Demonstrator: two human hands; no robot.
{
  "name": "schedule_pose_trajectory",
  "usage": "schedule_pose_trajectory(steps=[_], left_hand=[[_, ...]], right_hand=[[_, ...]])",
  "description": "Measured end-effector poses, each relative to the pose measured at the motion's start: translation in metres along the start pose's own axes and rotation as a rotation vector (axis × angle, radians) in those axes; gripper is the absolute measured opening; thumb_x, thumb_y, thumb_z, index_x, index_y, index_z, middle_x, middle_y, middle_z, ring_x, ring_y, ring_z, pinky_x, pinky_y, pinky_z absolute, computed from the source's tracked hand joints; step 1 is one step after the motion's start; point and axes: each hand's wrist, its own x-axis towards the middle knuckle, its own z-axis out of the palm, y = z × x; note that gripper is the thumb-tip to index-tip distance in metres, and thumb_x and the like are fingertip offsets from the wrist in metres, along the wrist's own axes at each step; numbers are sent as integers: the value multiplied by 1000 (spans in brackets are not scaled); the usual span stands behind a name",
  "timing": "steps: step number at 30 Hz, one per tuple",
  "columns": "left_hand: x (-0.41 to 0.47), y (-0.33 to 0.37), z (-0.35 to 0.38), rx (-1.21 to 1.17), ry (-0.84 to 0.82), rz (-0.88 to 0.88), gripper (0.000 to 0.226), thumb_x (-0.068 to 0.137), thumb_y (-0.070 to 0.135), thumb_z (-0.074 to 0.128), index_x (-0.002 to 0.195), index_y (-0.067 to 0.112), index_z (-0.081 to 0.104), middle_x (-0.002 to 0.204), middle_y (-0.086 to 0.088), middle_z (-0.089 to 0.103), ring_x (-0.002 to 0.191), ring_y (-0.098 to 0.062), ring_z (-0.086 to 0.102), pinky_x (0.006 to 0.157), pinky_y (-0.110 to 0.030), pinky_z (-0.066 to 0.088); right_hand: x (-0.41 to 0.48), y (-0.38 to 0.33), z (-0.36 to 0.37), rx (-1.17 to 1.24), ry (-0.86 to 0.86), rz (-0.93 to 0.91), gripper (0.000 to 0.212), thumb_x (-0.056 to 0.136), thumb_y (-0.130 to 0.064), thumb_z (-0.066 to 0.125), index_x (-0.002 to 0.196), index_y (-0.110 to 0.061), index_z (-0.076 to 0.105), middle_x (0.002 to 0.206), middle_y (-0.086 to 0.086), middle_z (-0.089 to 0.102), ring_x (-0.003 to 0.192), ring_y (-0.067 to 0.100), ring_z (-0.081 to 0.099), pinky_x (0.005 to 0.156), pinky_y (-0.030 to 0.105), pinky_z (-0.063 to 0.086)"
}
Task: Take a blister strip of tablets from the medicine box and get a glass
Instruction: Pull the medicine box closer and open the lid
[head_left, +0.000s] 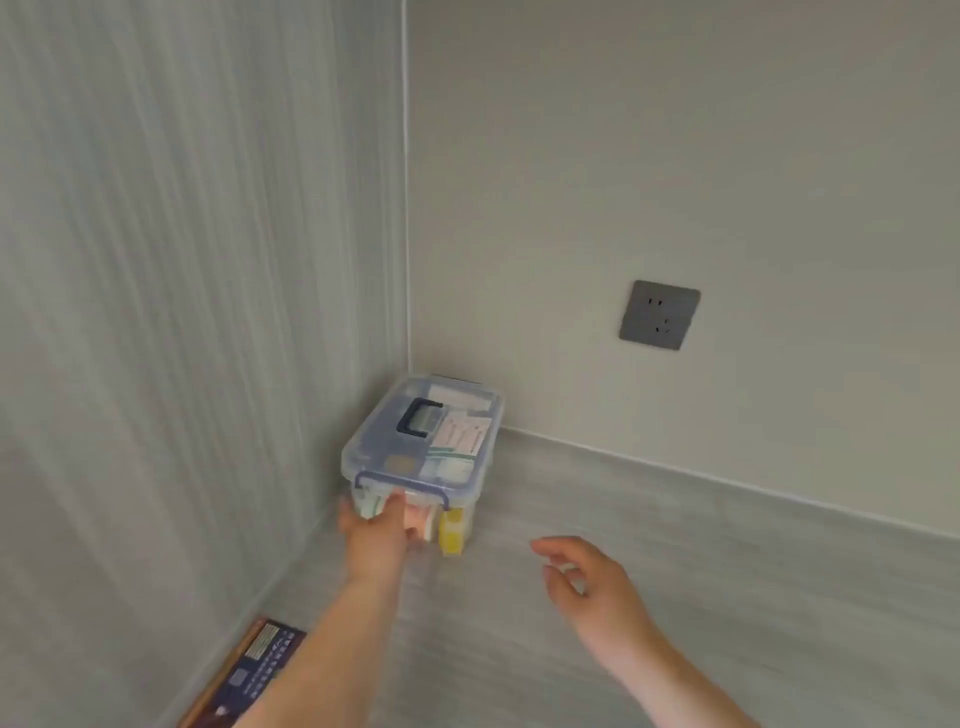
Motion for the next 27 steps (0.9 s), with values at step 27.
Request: schedule_pose_trajectory(steps=[27], left_hand=[[15,-2,-49,226,-579,-198,77,67,5,69,133,20,32,67,-16,65,42,-15,58,33,-19,46]], right_hand=[[84,35,-38,263,214,409,29,89,-15,50,116,-6,55,118,16,60,99,21,54,83,29,41]])
